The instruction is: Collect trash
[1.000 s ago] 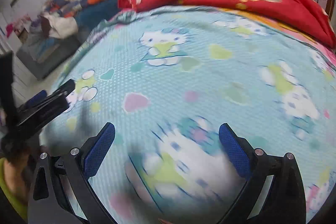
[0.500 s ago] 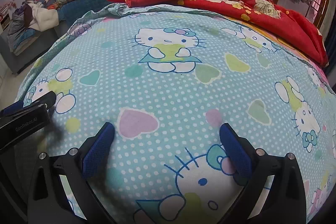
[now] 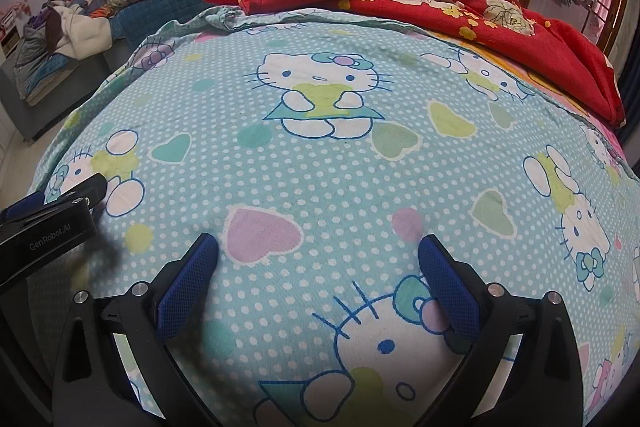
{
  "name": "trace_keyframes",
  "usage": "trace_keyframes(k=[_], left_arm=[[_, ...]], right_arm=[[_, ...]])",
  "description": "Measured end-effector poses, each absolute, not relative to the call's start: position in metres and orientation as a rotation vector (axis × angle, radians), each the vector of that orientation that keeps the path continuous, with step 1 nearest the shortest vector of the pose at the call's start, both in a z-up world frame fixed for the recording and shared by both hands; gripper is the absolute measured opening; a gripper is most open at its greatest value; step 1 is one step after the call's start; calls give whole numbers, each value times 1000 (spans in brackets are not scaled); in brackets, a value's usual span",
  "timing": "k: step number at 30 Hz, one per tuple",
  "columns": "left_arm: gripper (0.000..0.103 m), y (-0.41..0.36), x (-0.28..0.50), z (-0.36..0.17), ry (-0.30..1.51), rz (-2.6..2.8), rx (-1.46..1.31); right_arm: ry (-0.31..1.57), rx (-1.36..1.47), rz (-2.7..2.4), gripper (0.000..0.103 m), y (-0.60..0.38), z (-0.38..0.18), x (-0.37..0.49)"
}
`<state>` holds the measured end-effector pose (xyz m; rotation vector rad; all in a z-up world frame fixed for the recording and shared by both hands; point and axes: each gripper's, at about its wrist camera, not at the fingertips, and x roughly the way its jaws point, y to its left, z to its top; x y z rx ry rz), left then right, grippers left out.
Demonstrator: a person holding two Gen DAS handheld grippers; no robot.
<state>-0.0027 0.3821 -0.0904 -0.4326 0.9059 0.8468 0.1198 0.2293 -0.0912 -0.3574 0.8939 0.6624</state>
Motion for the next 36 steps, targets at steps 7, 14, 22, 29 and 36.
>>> trace_keyframes(k=[7,14,22,29,36], left_arm=[[93,383,-2,-91,906,847,-432],[94,389,7,-96,912,850,-428],[93,391,8,-96,908,847,-433],[94,391,8,-96,908,847,-433],[93,391,8,-96,908,847,-433]], right_arm=[[894,-357,662,98,229,-91,120],[898,-352,666,98,229,-91,121],[896,-355,665,98,229,-92,120],[896,-355,665,98,229,-92,120],[896,-355,665,98,229,-92,120]])
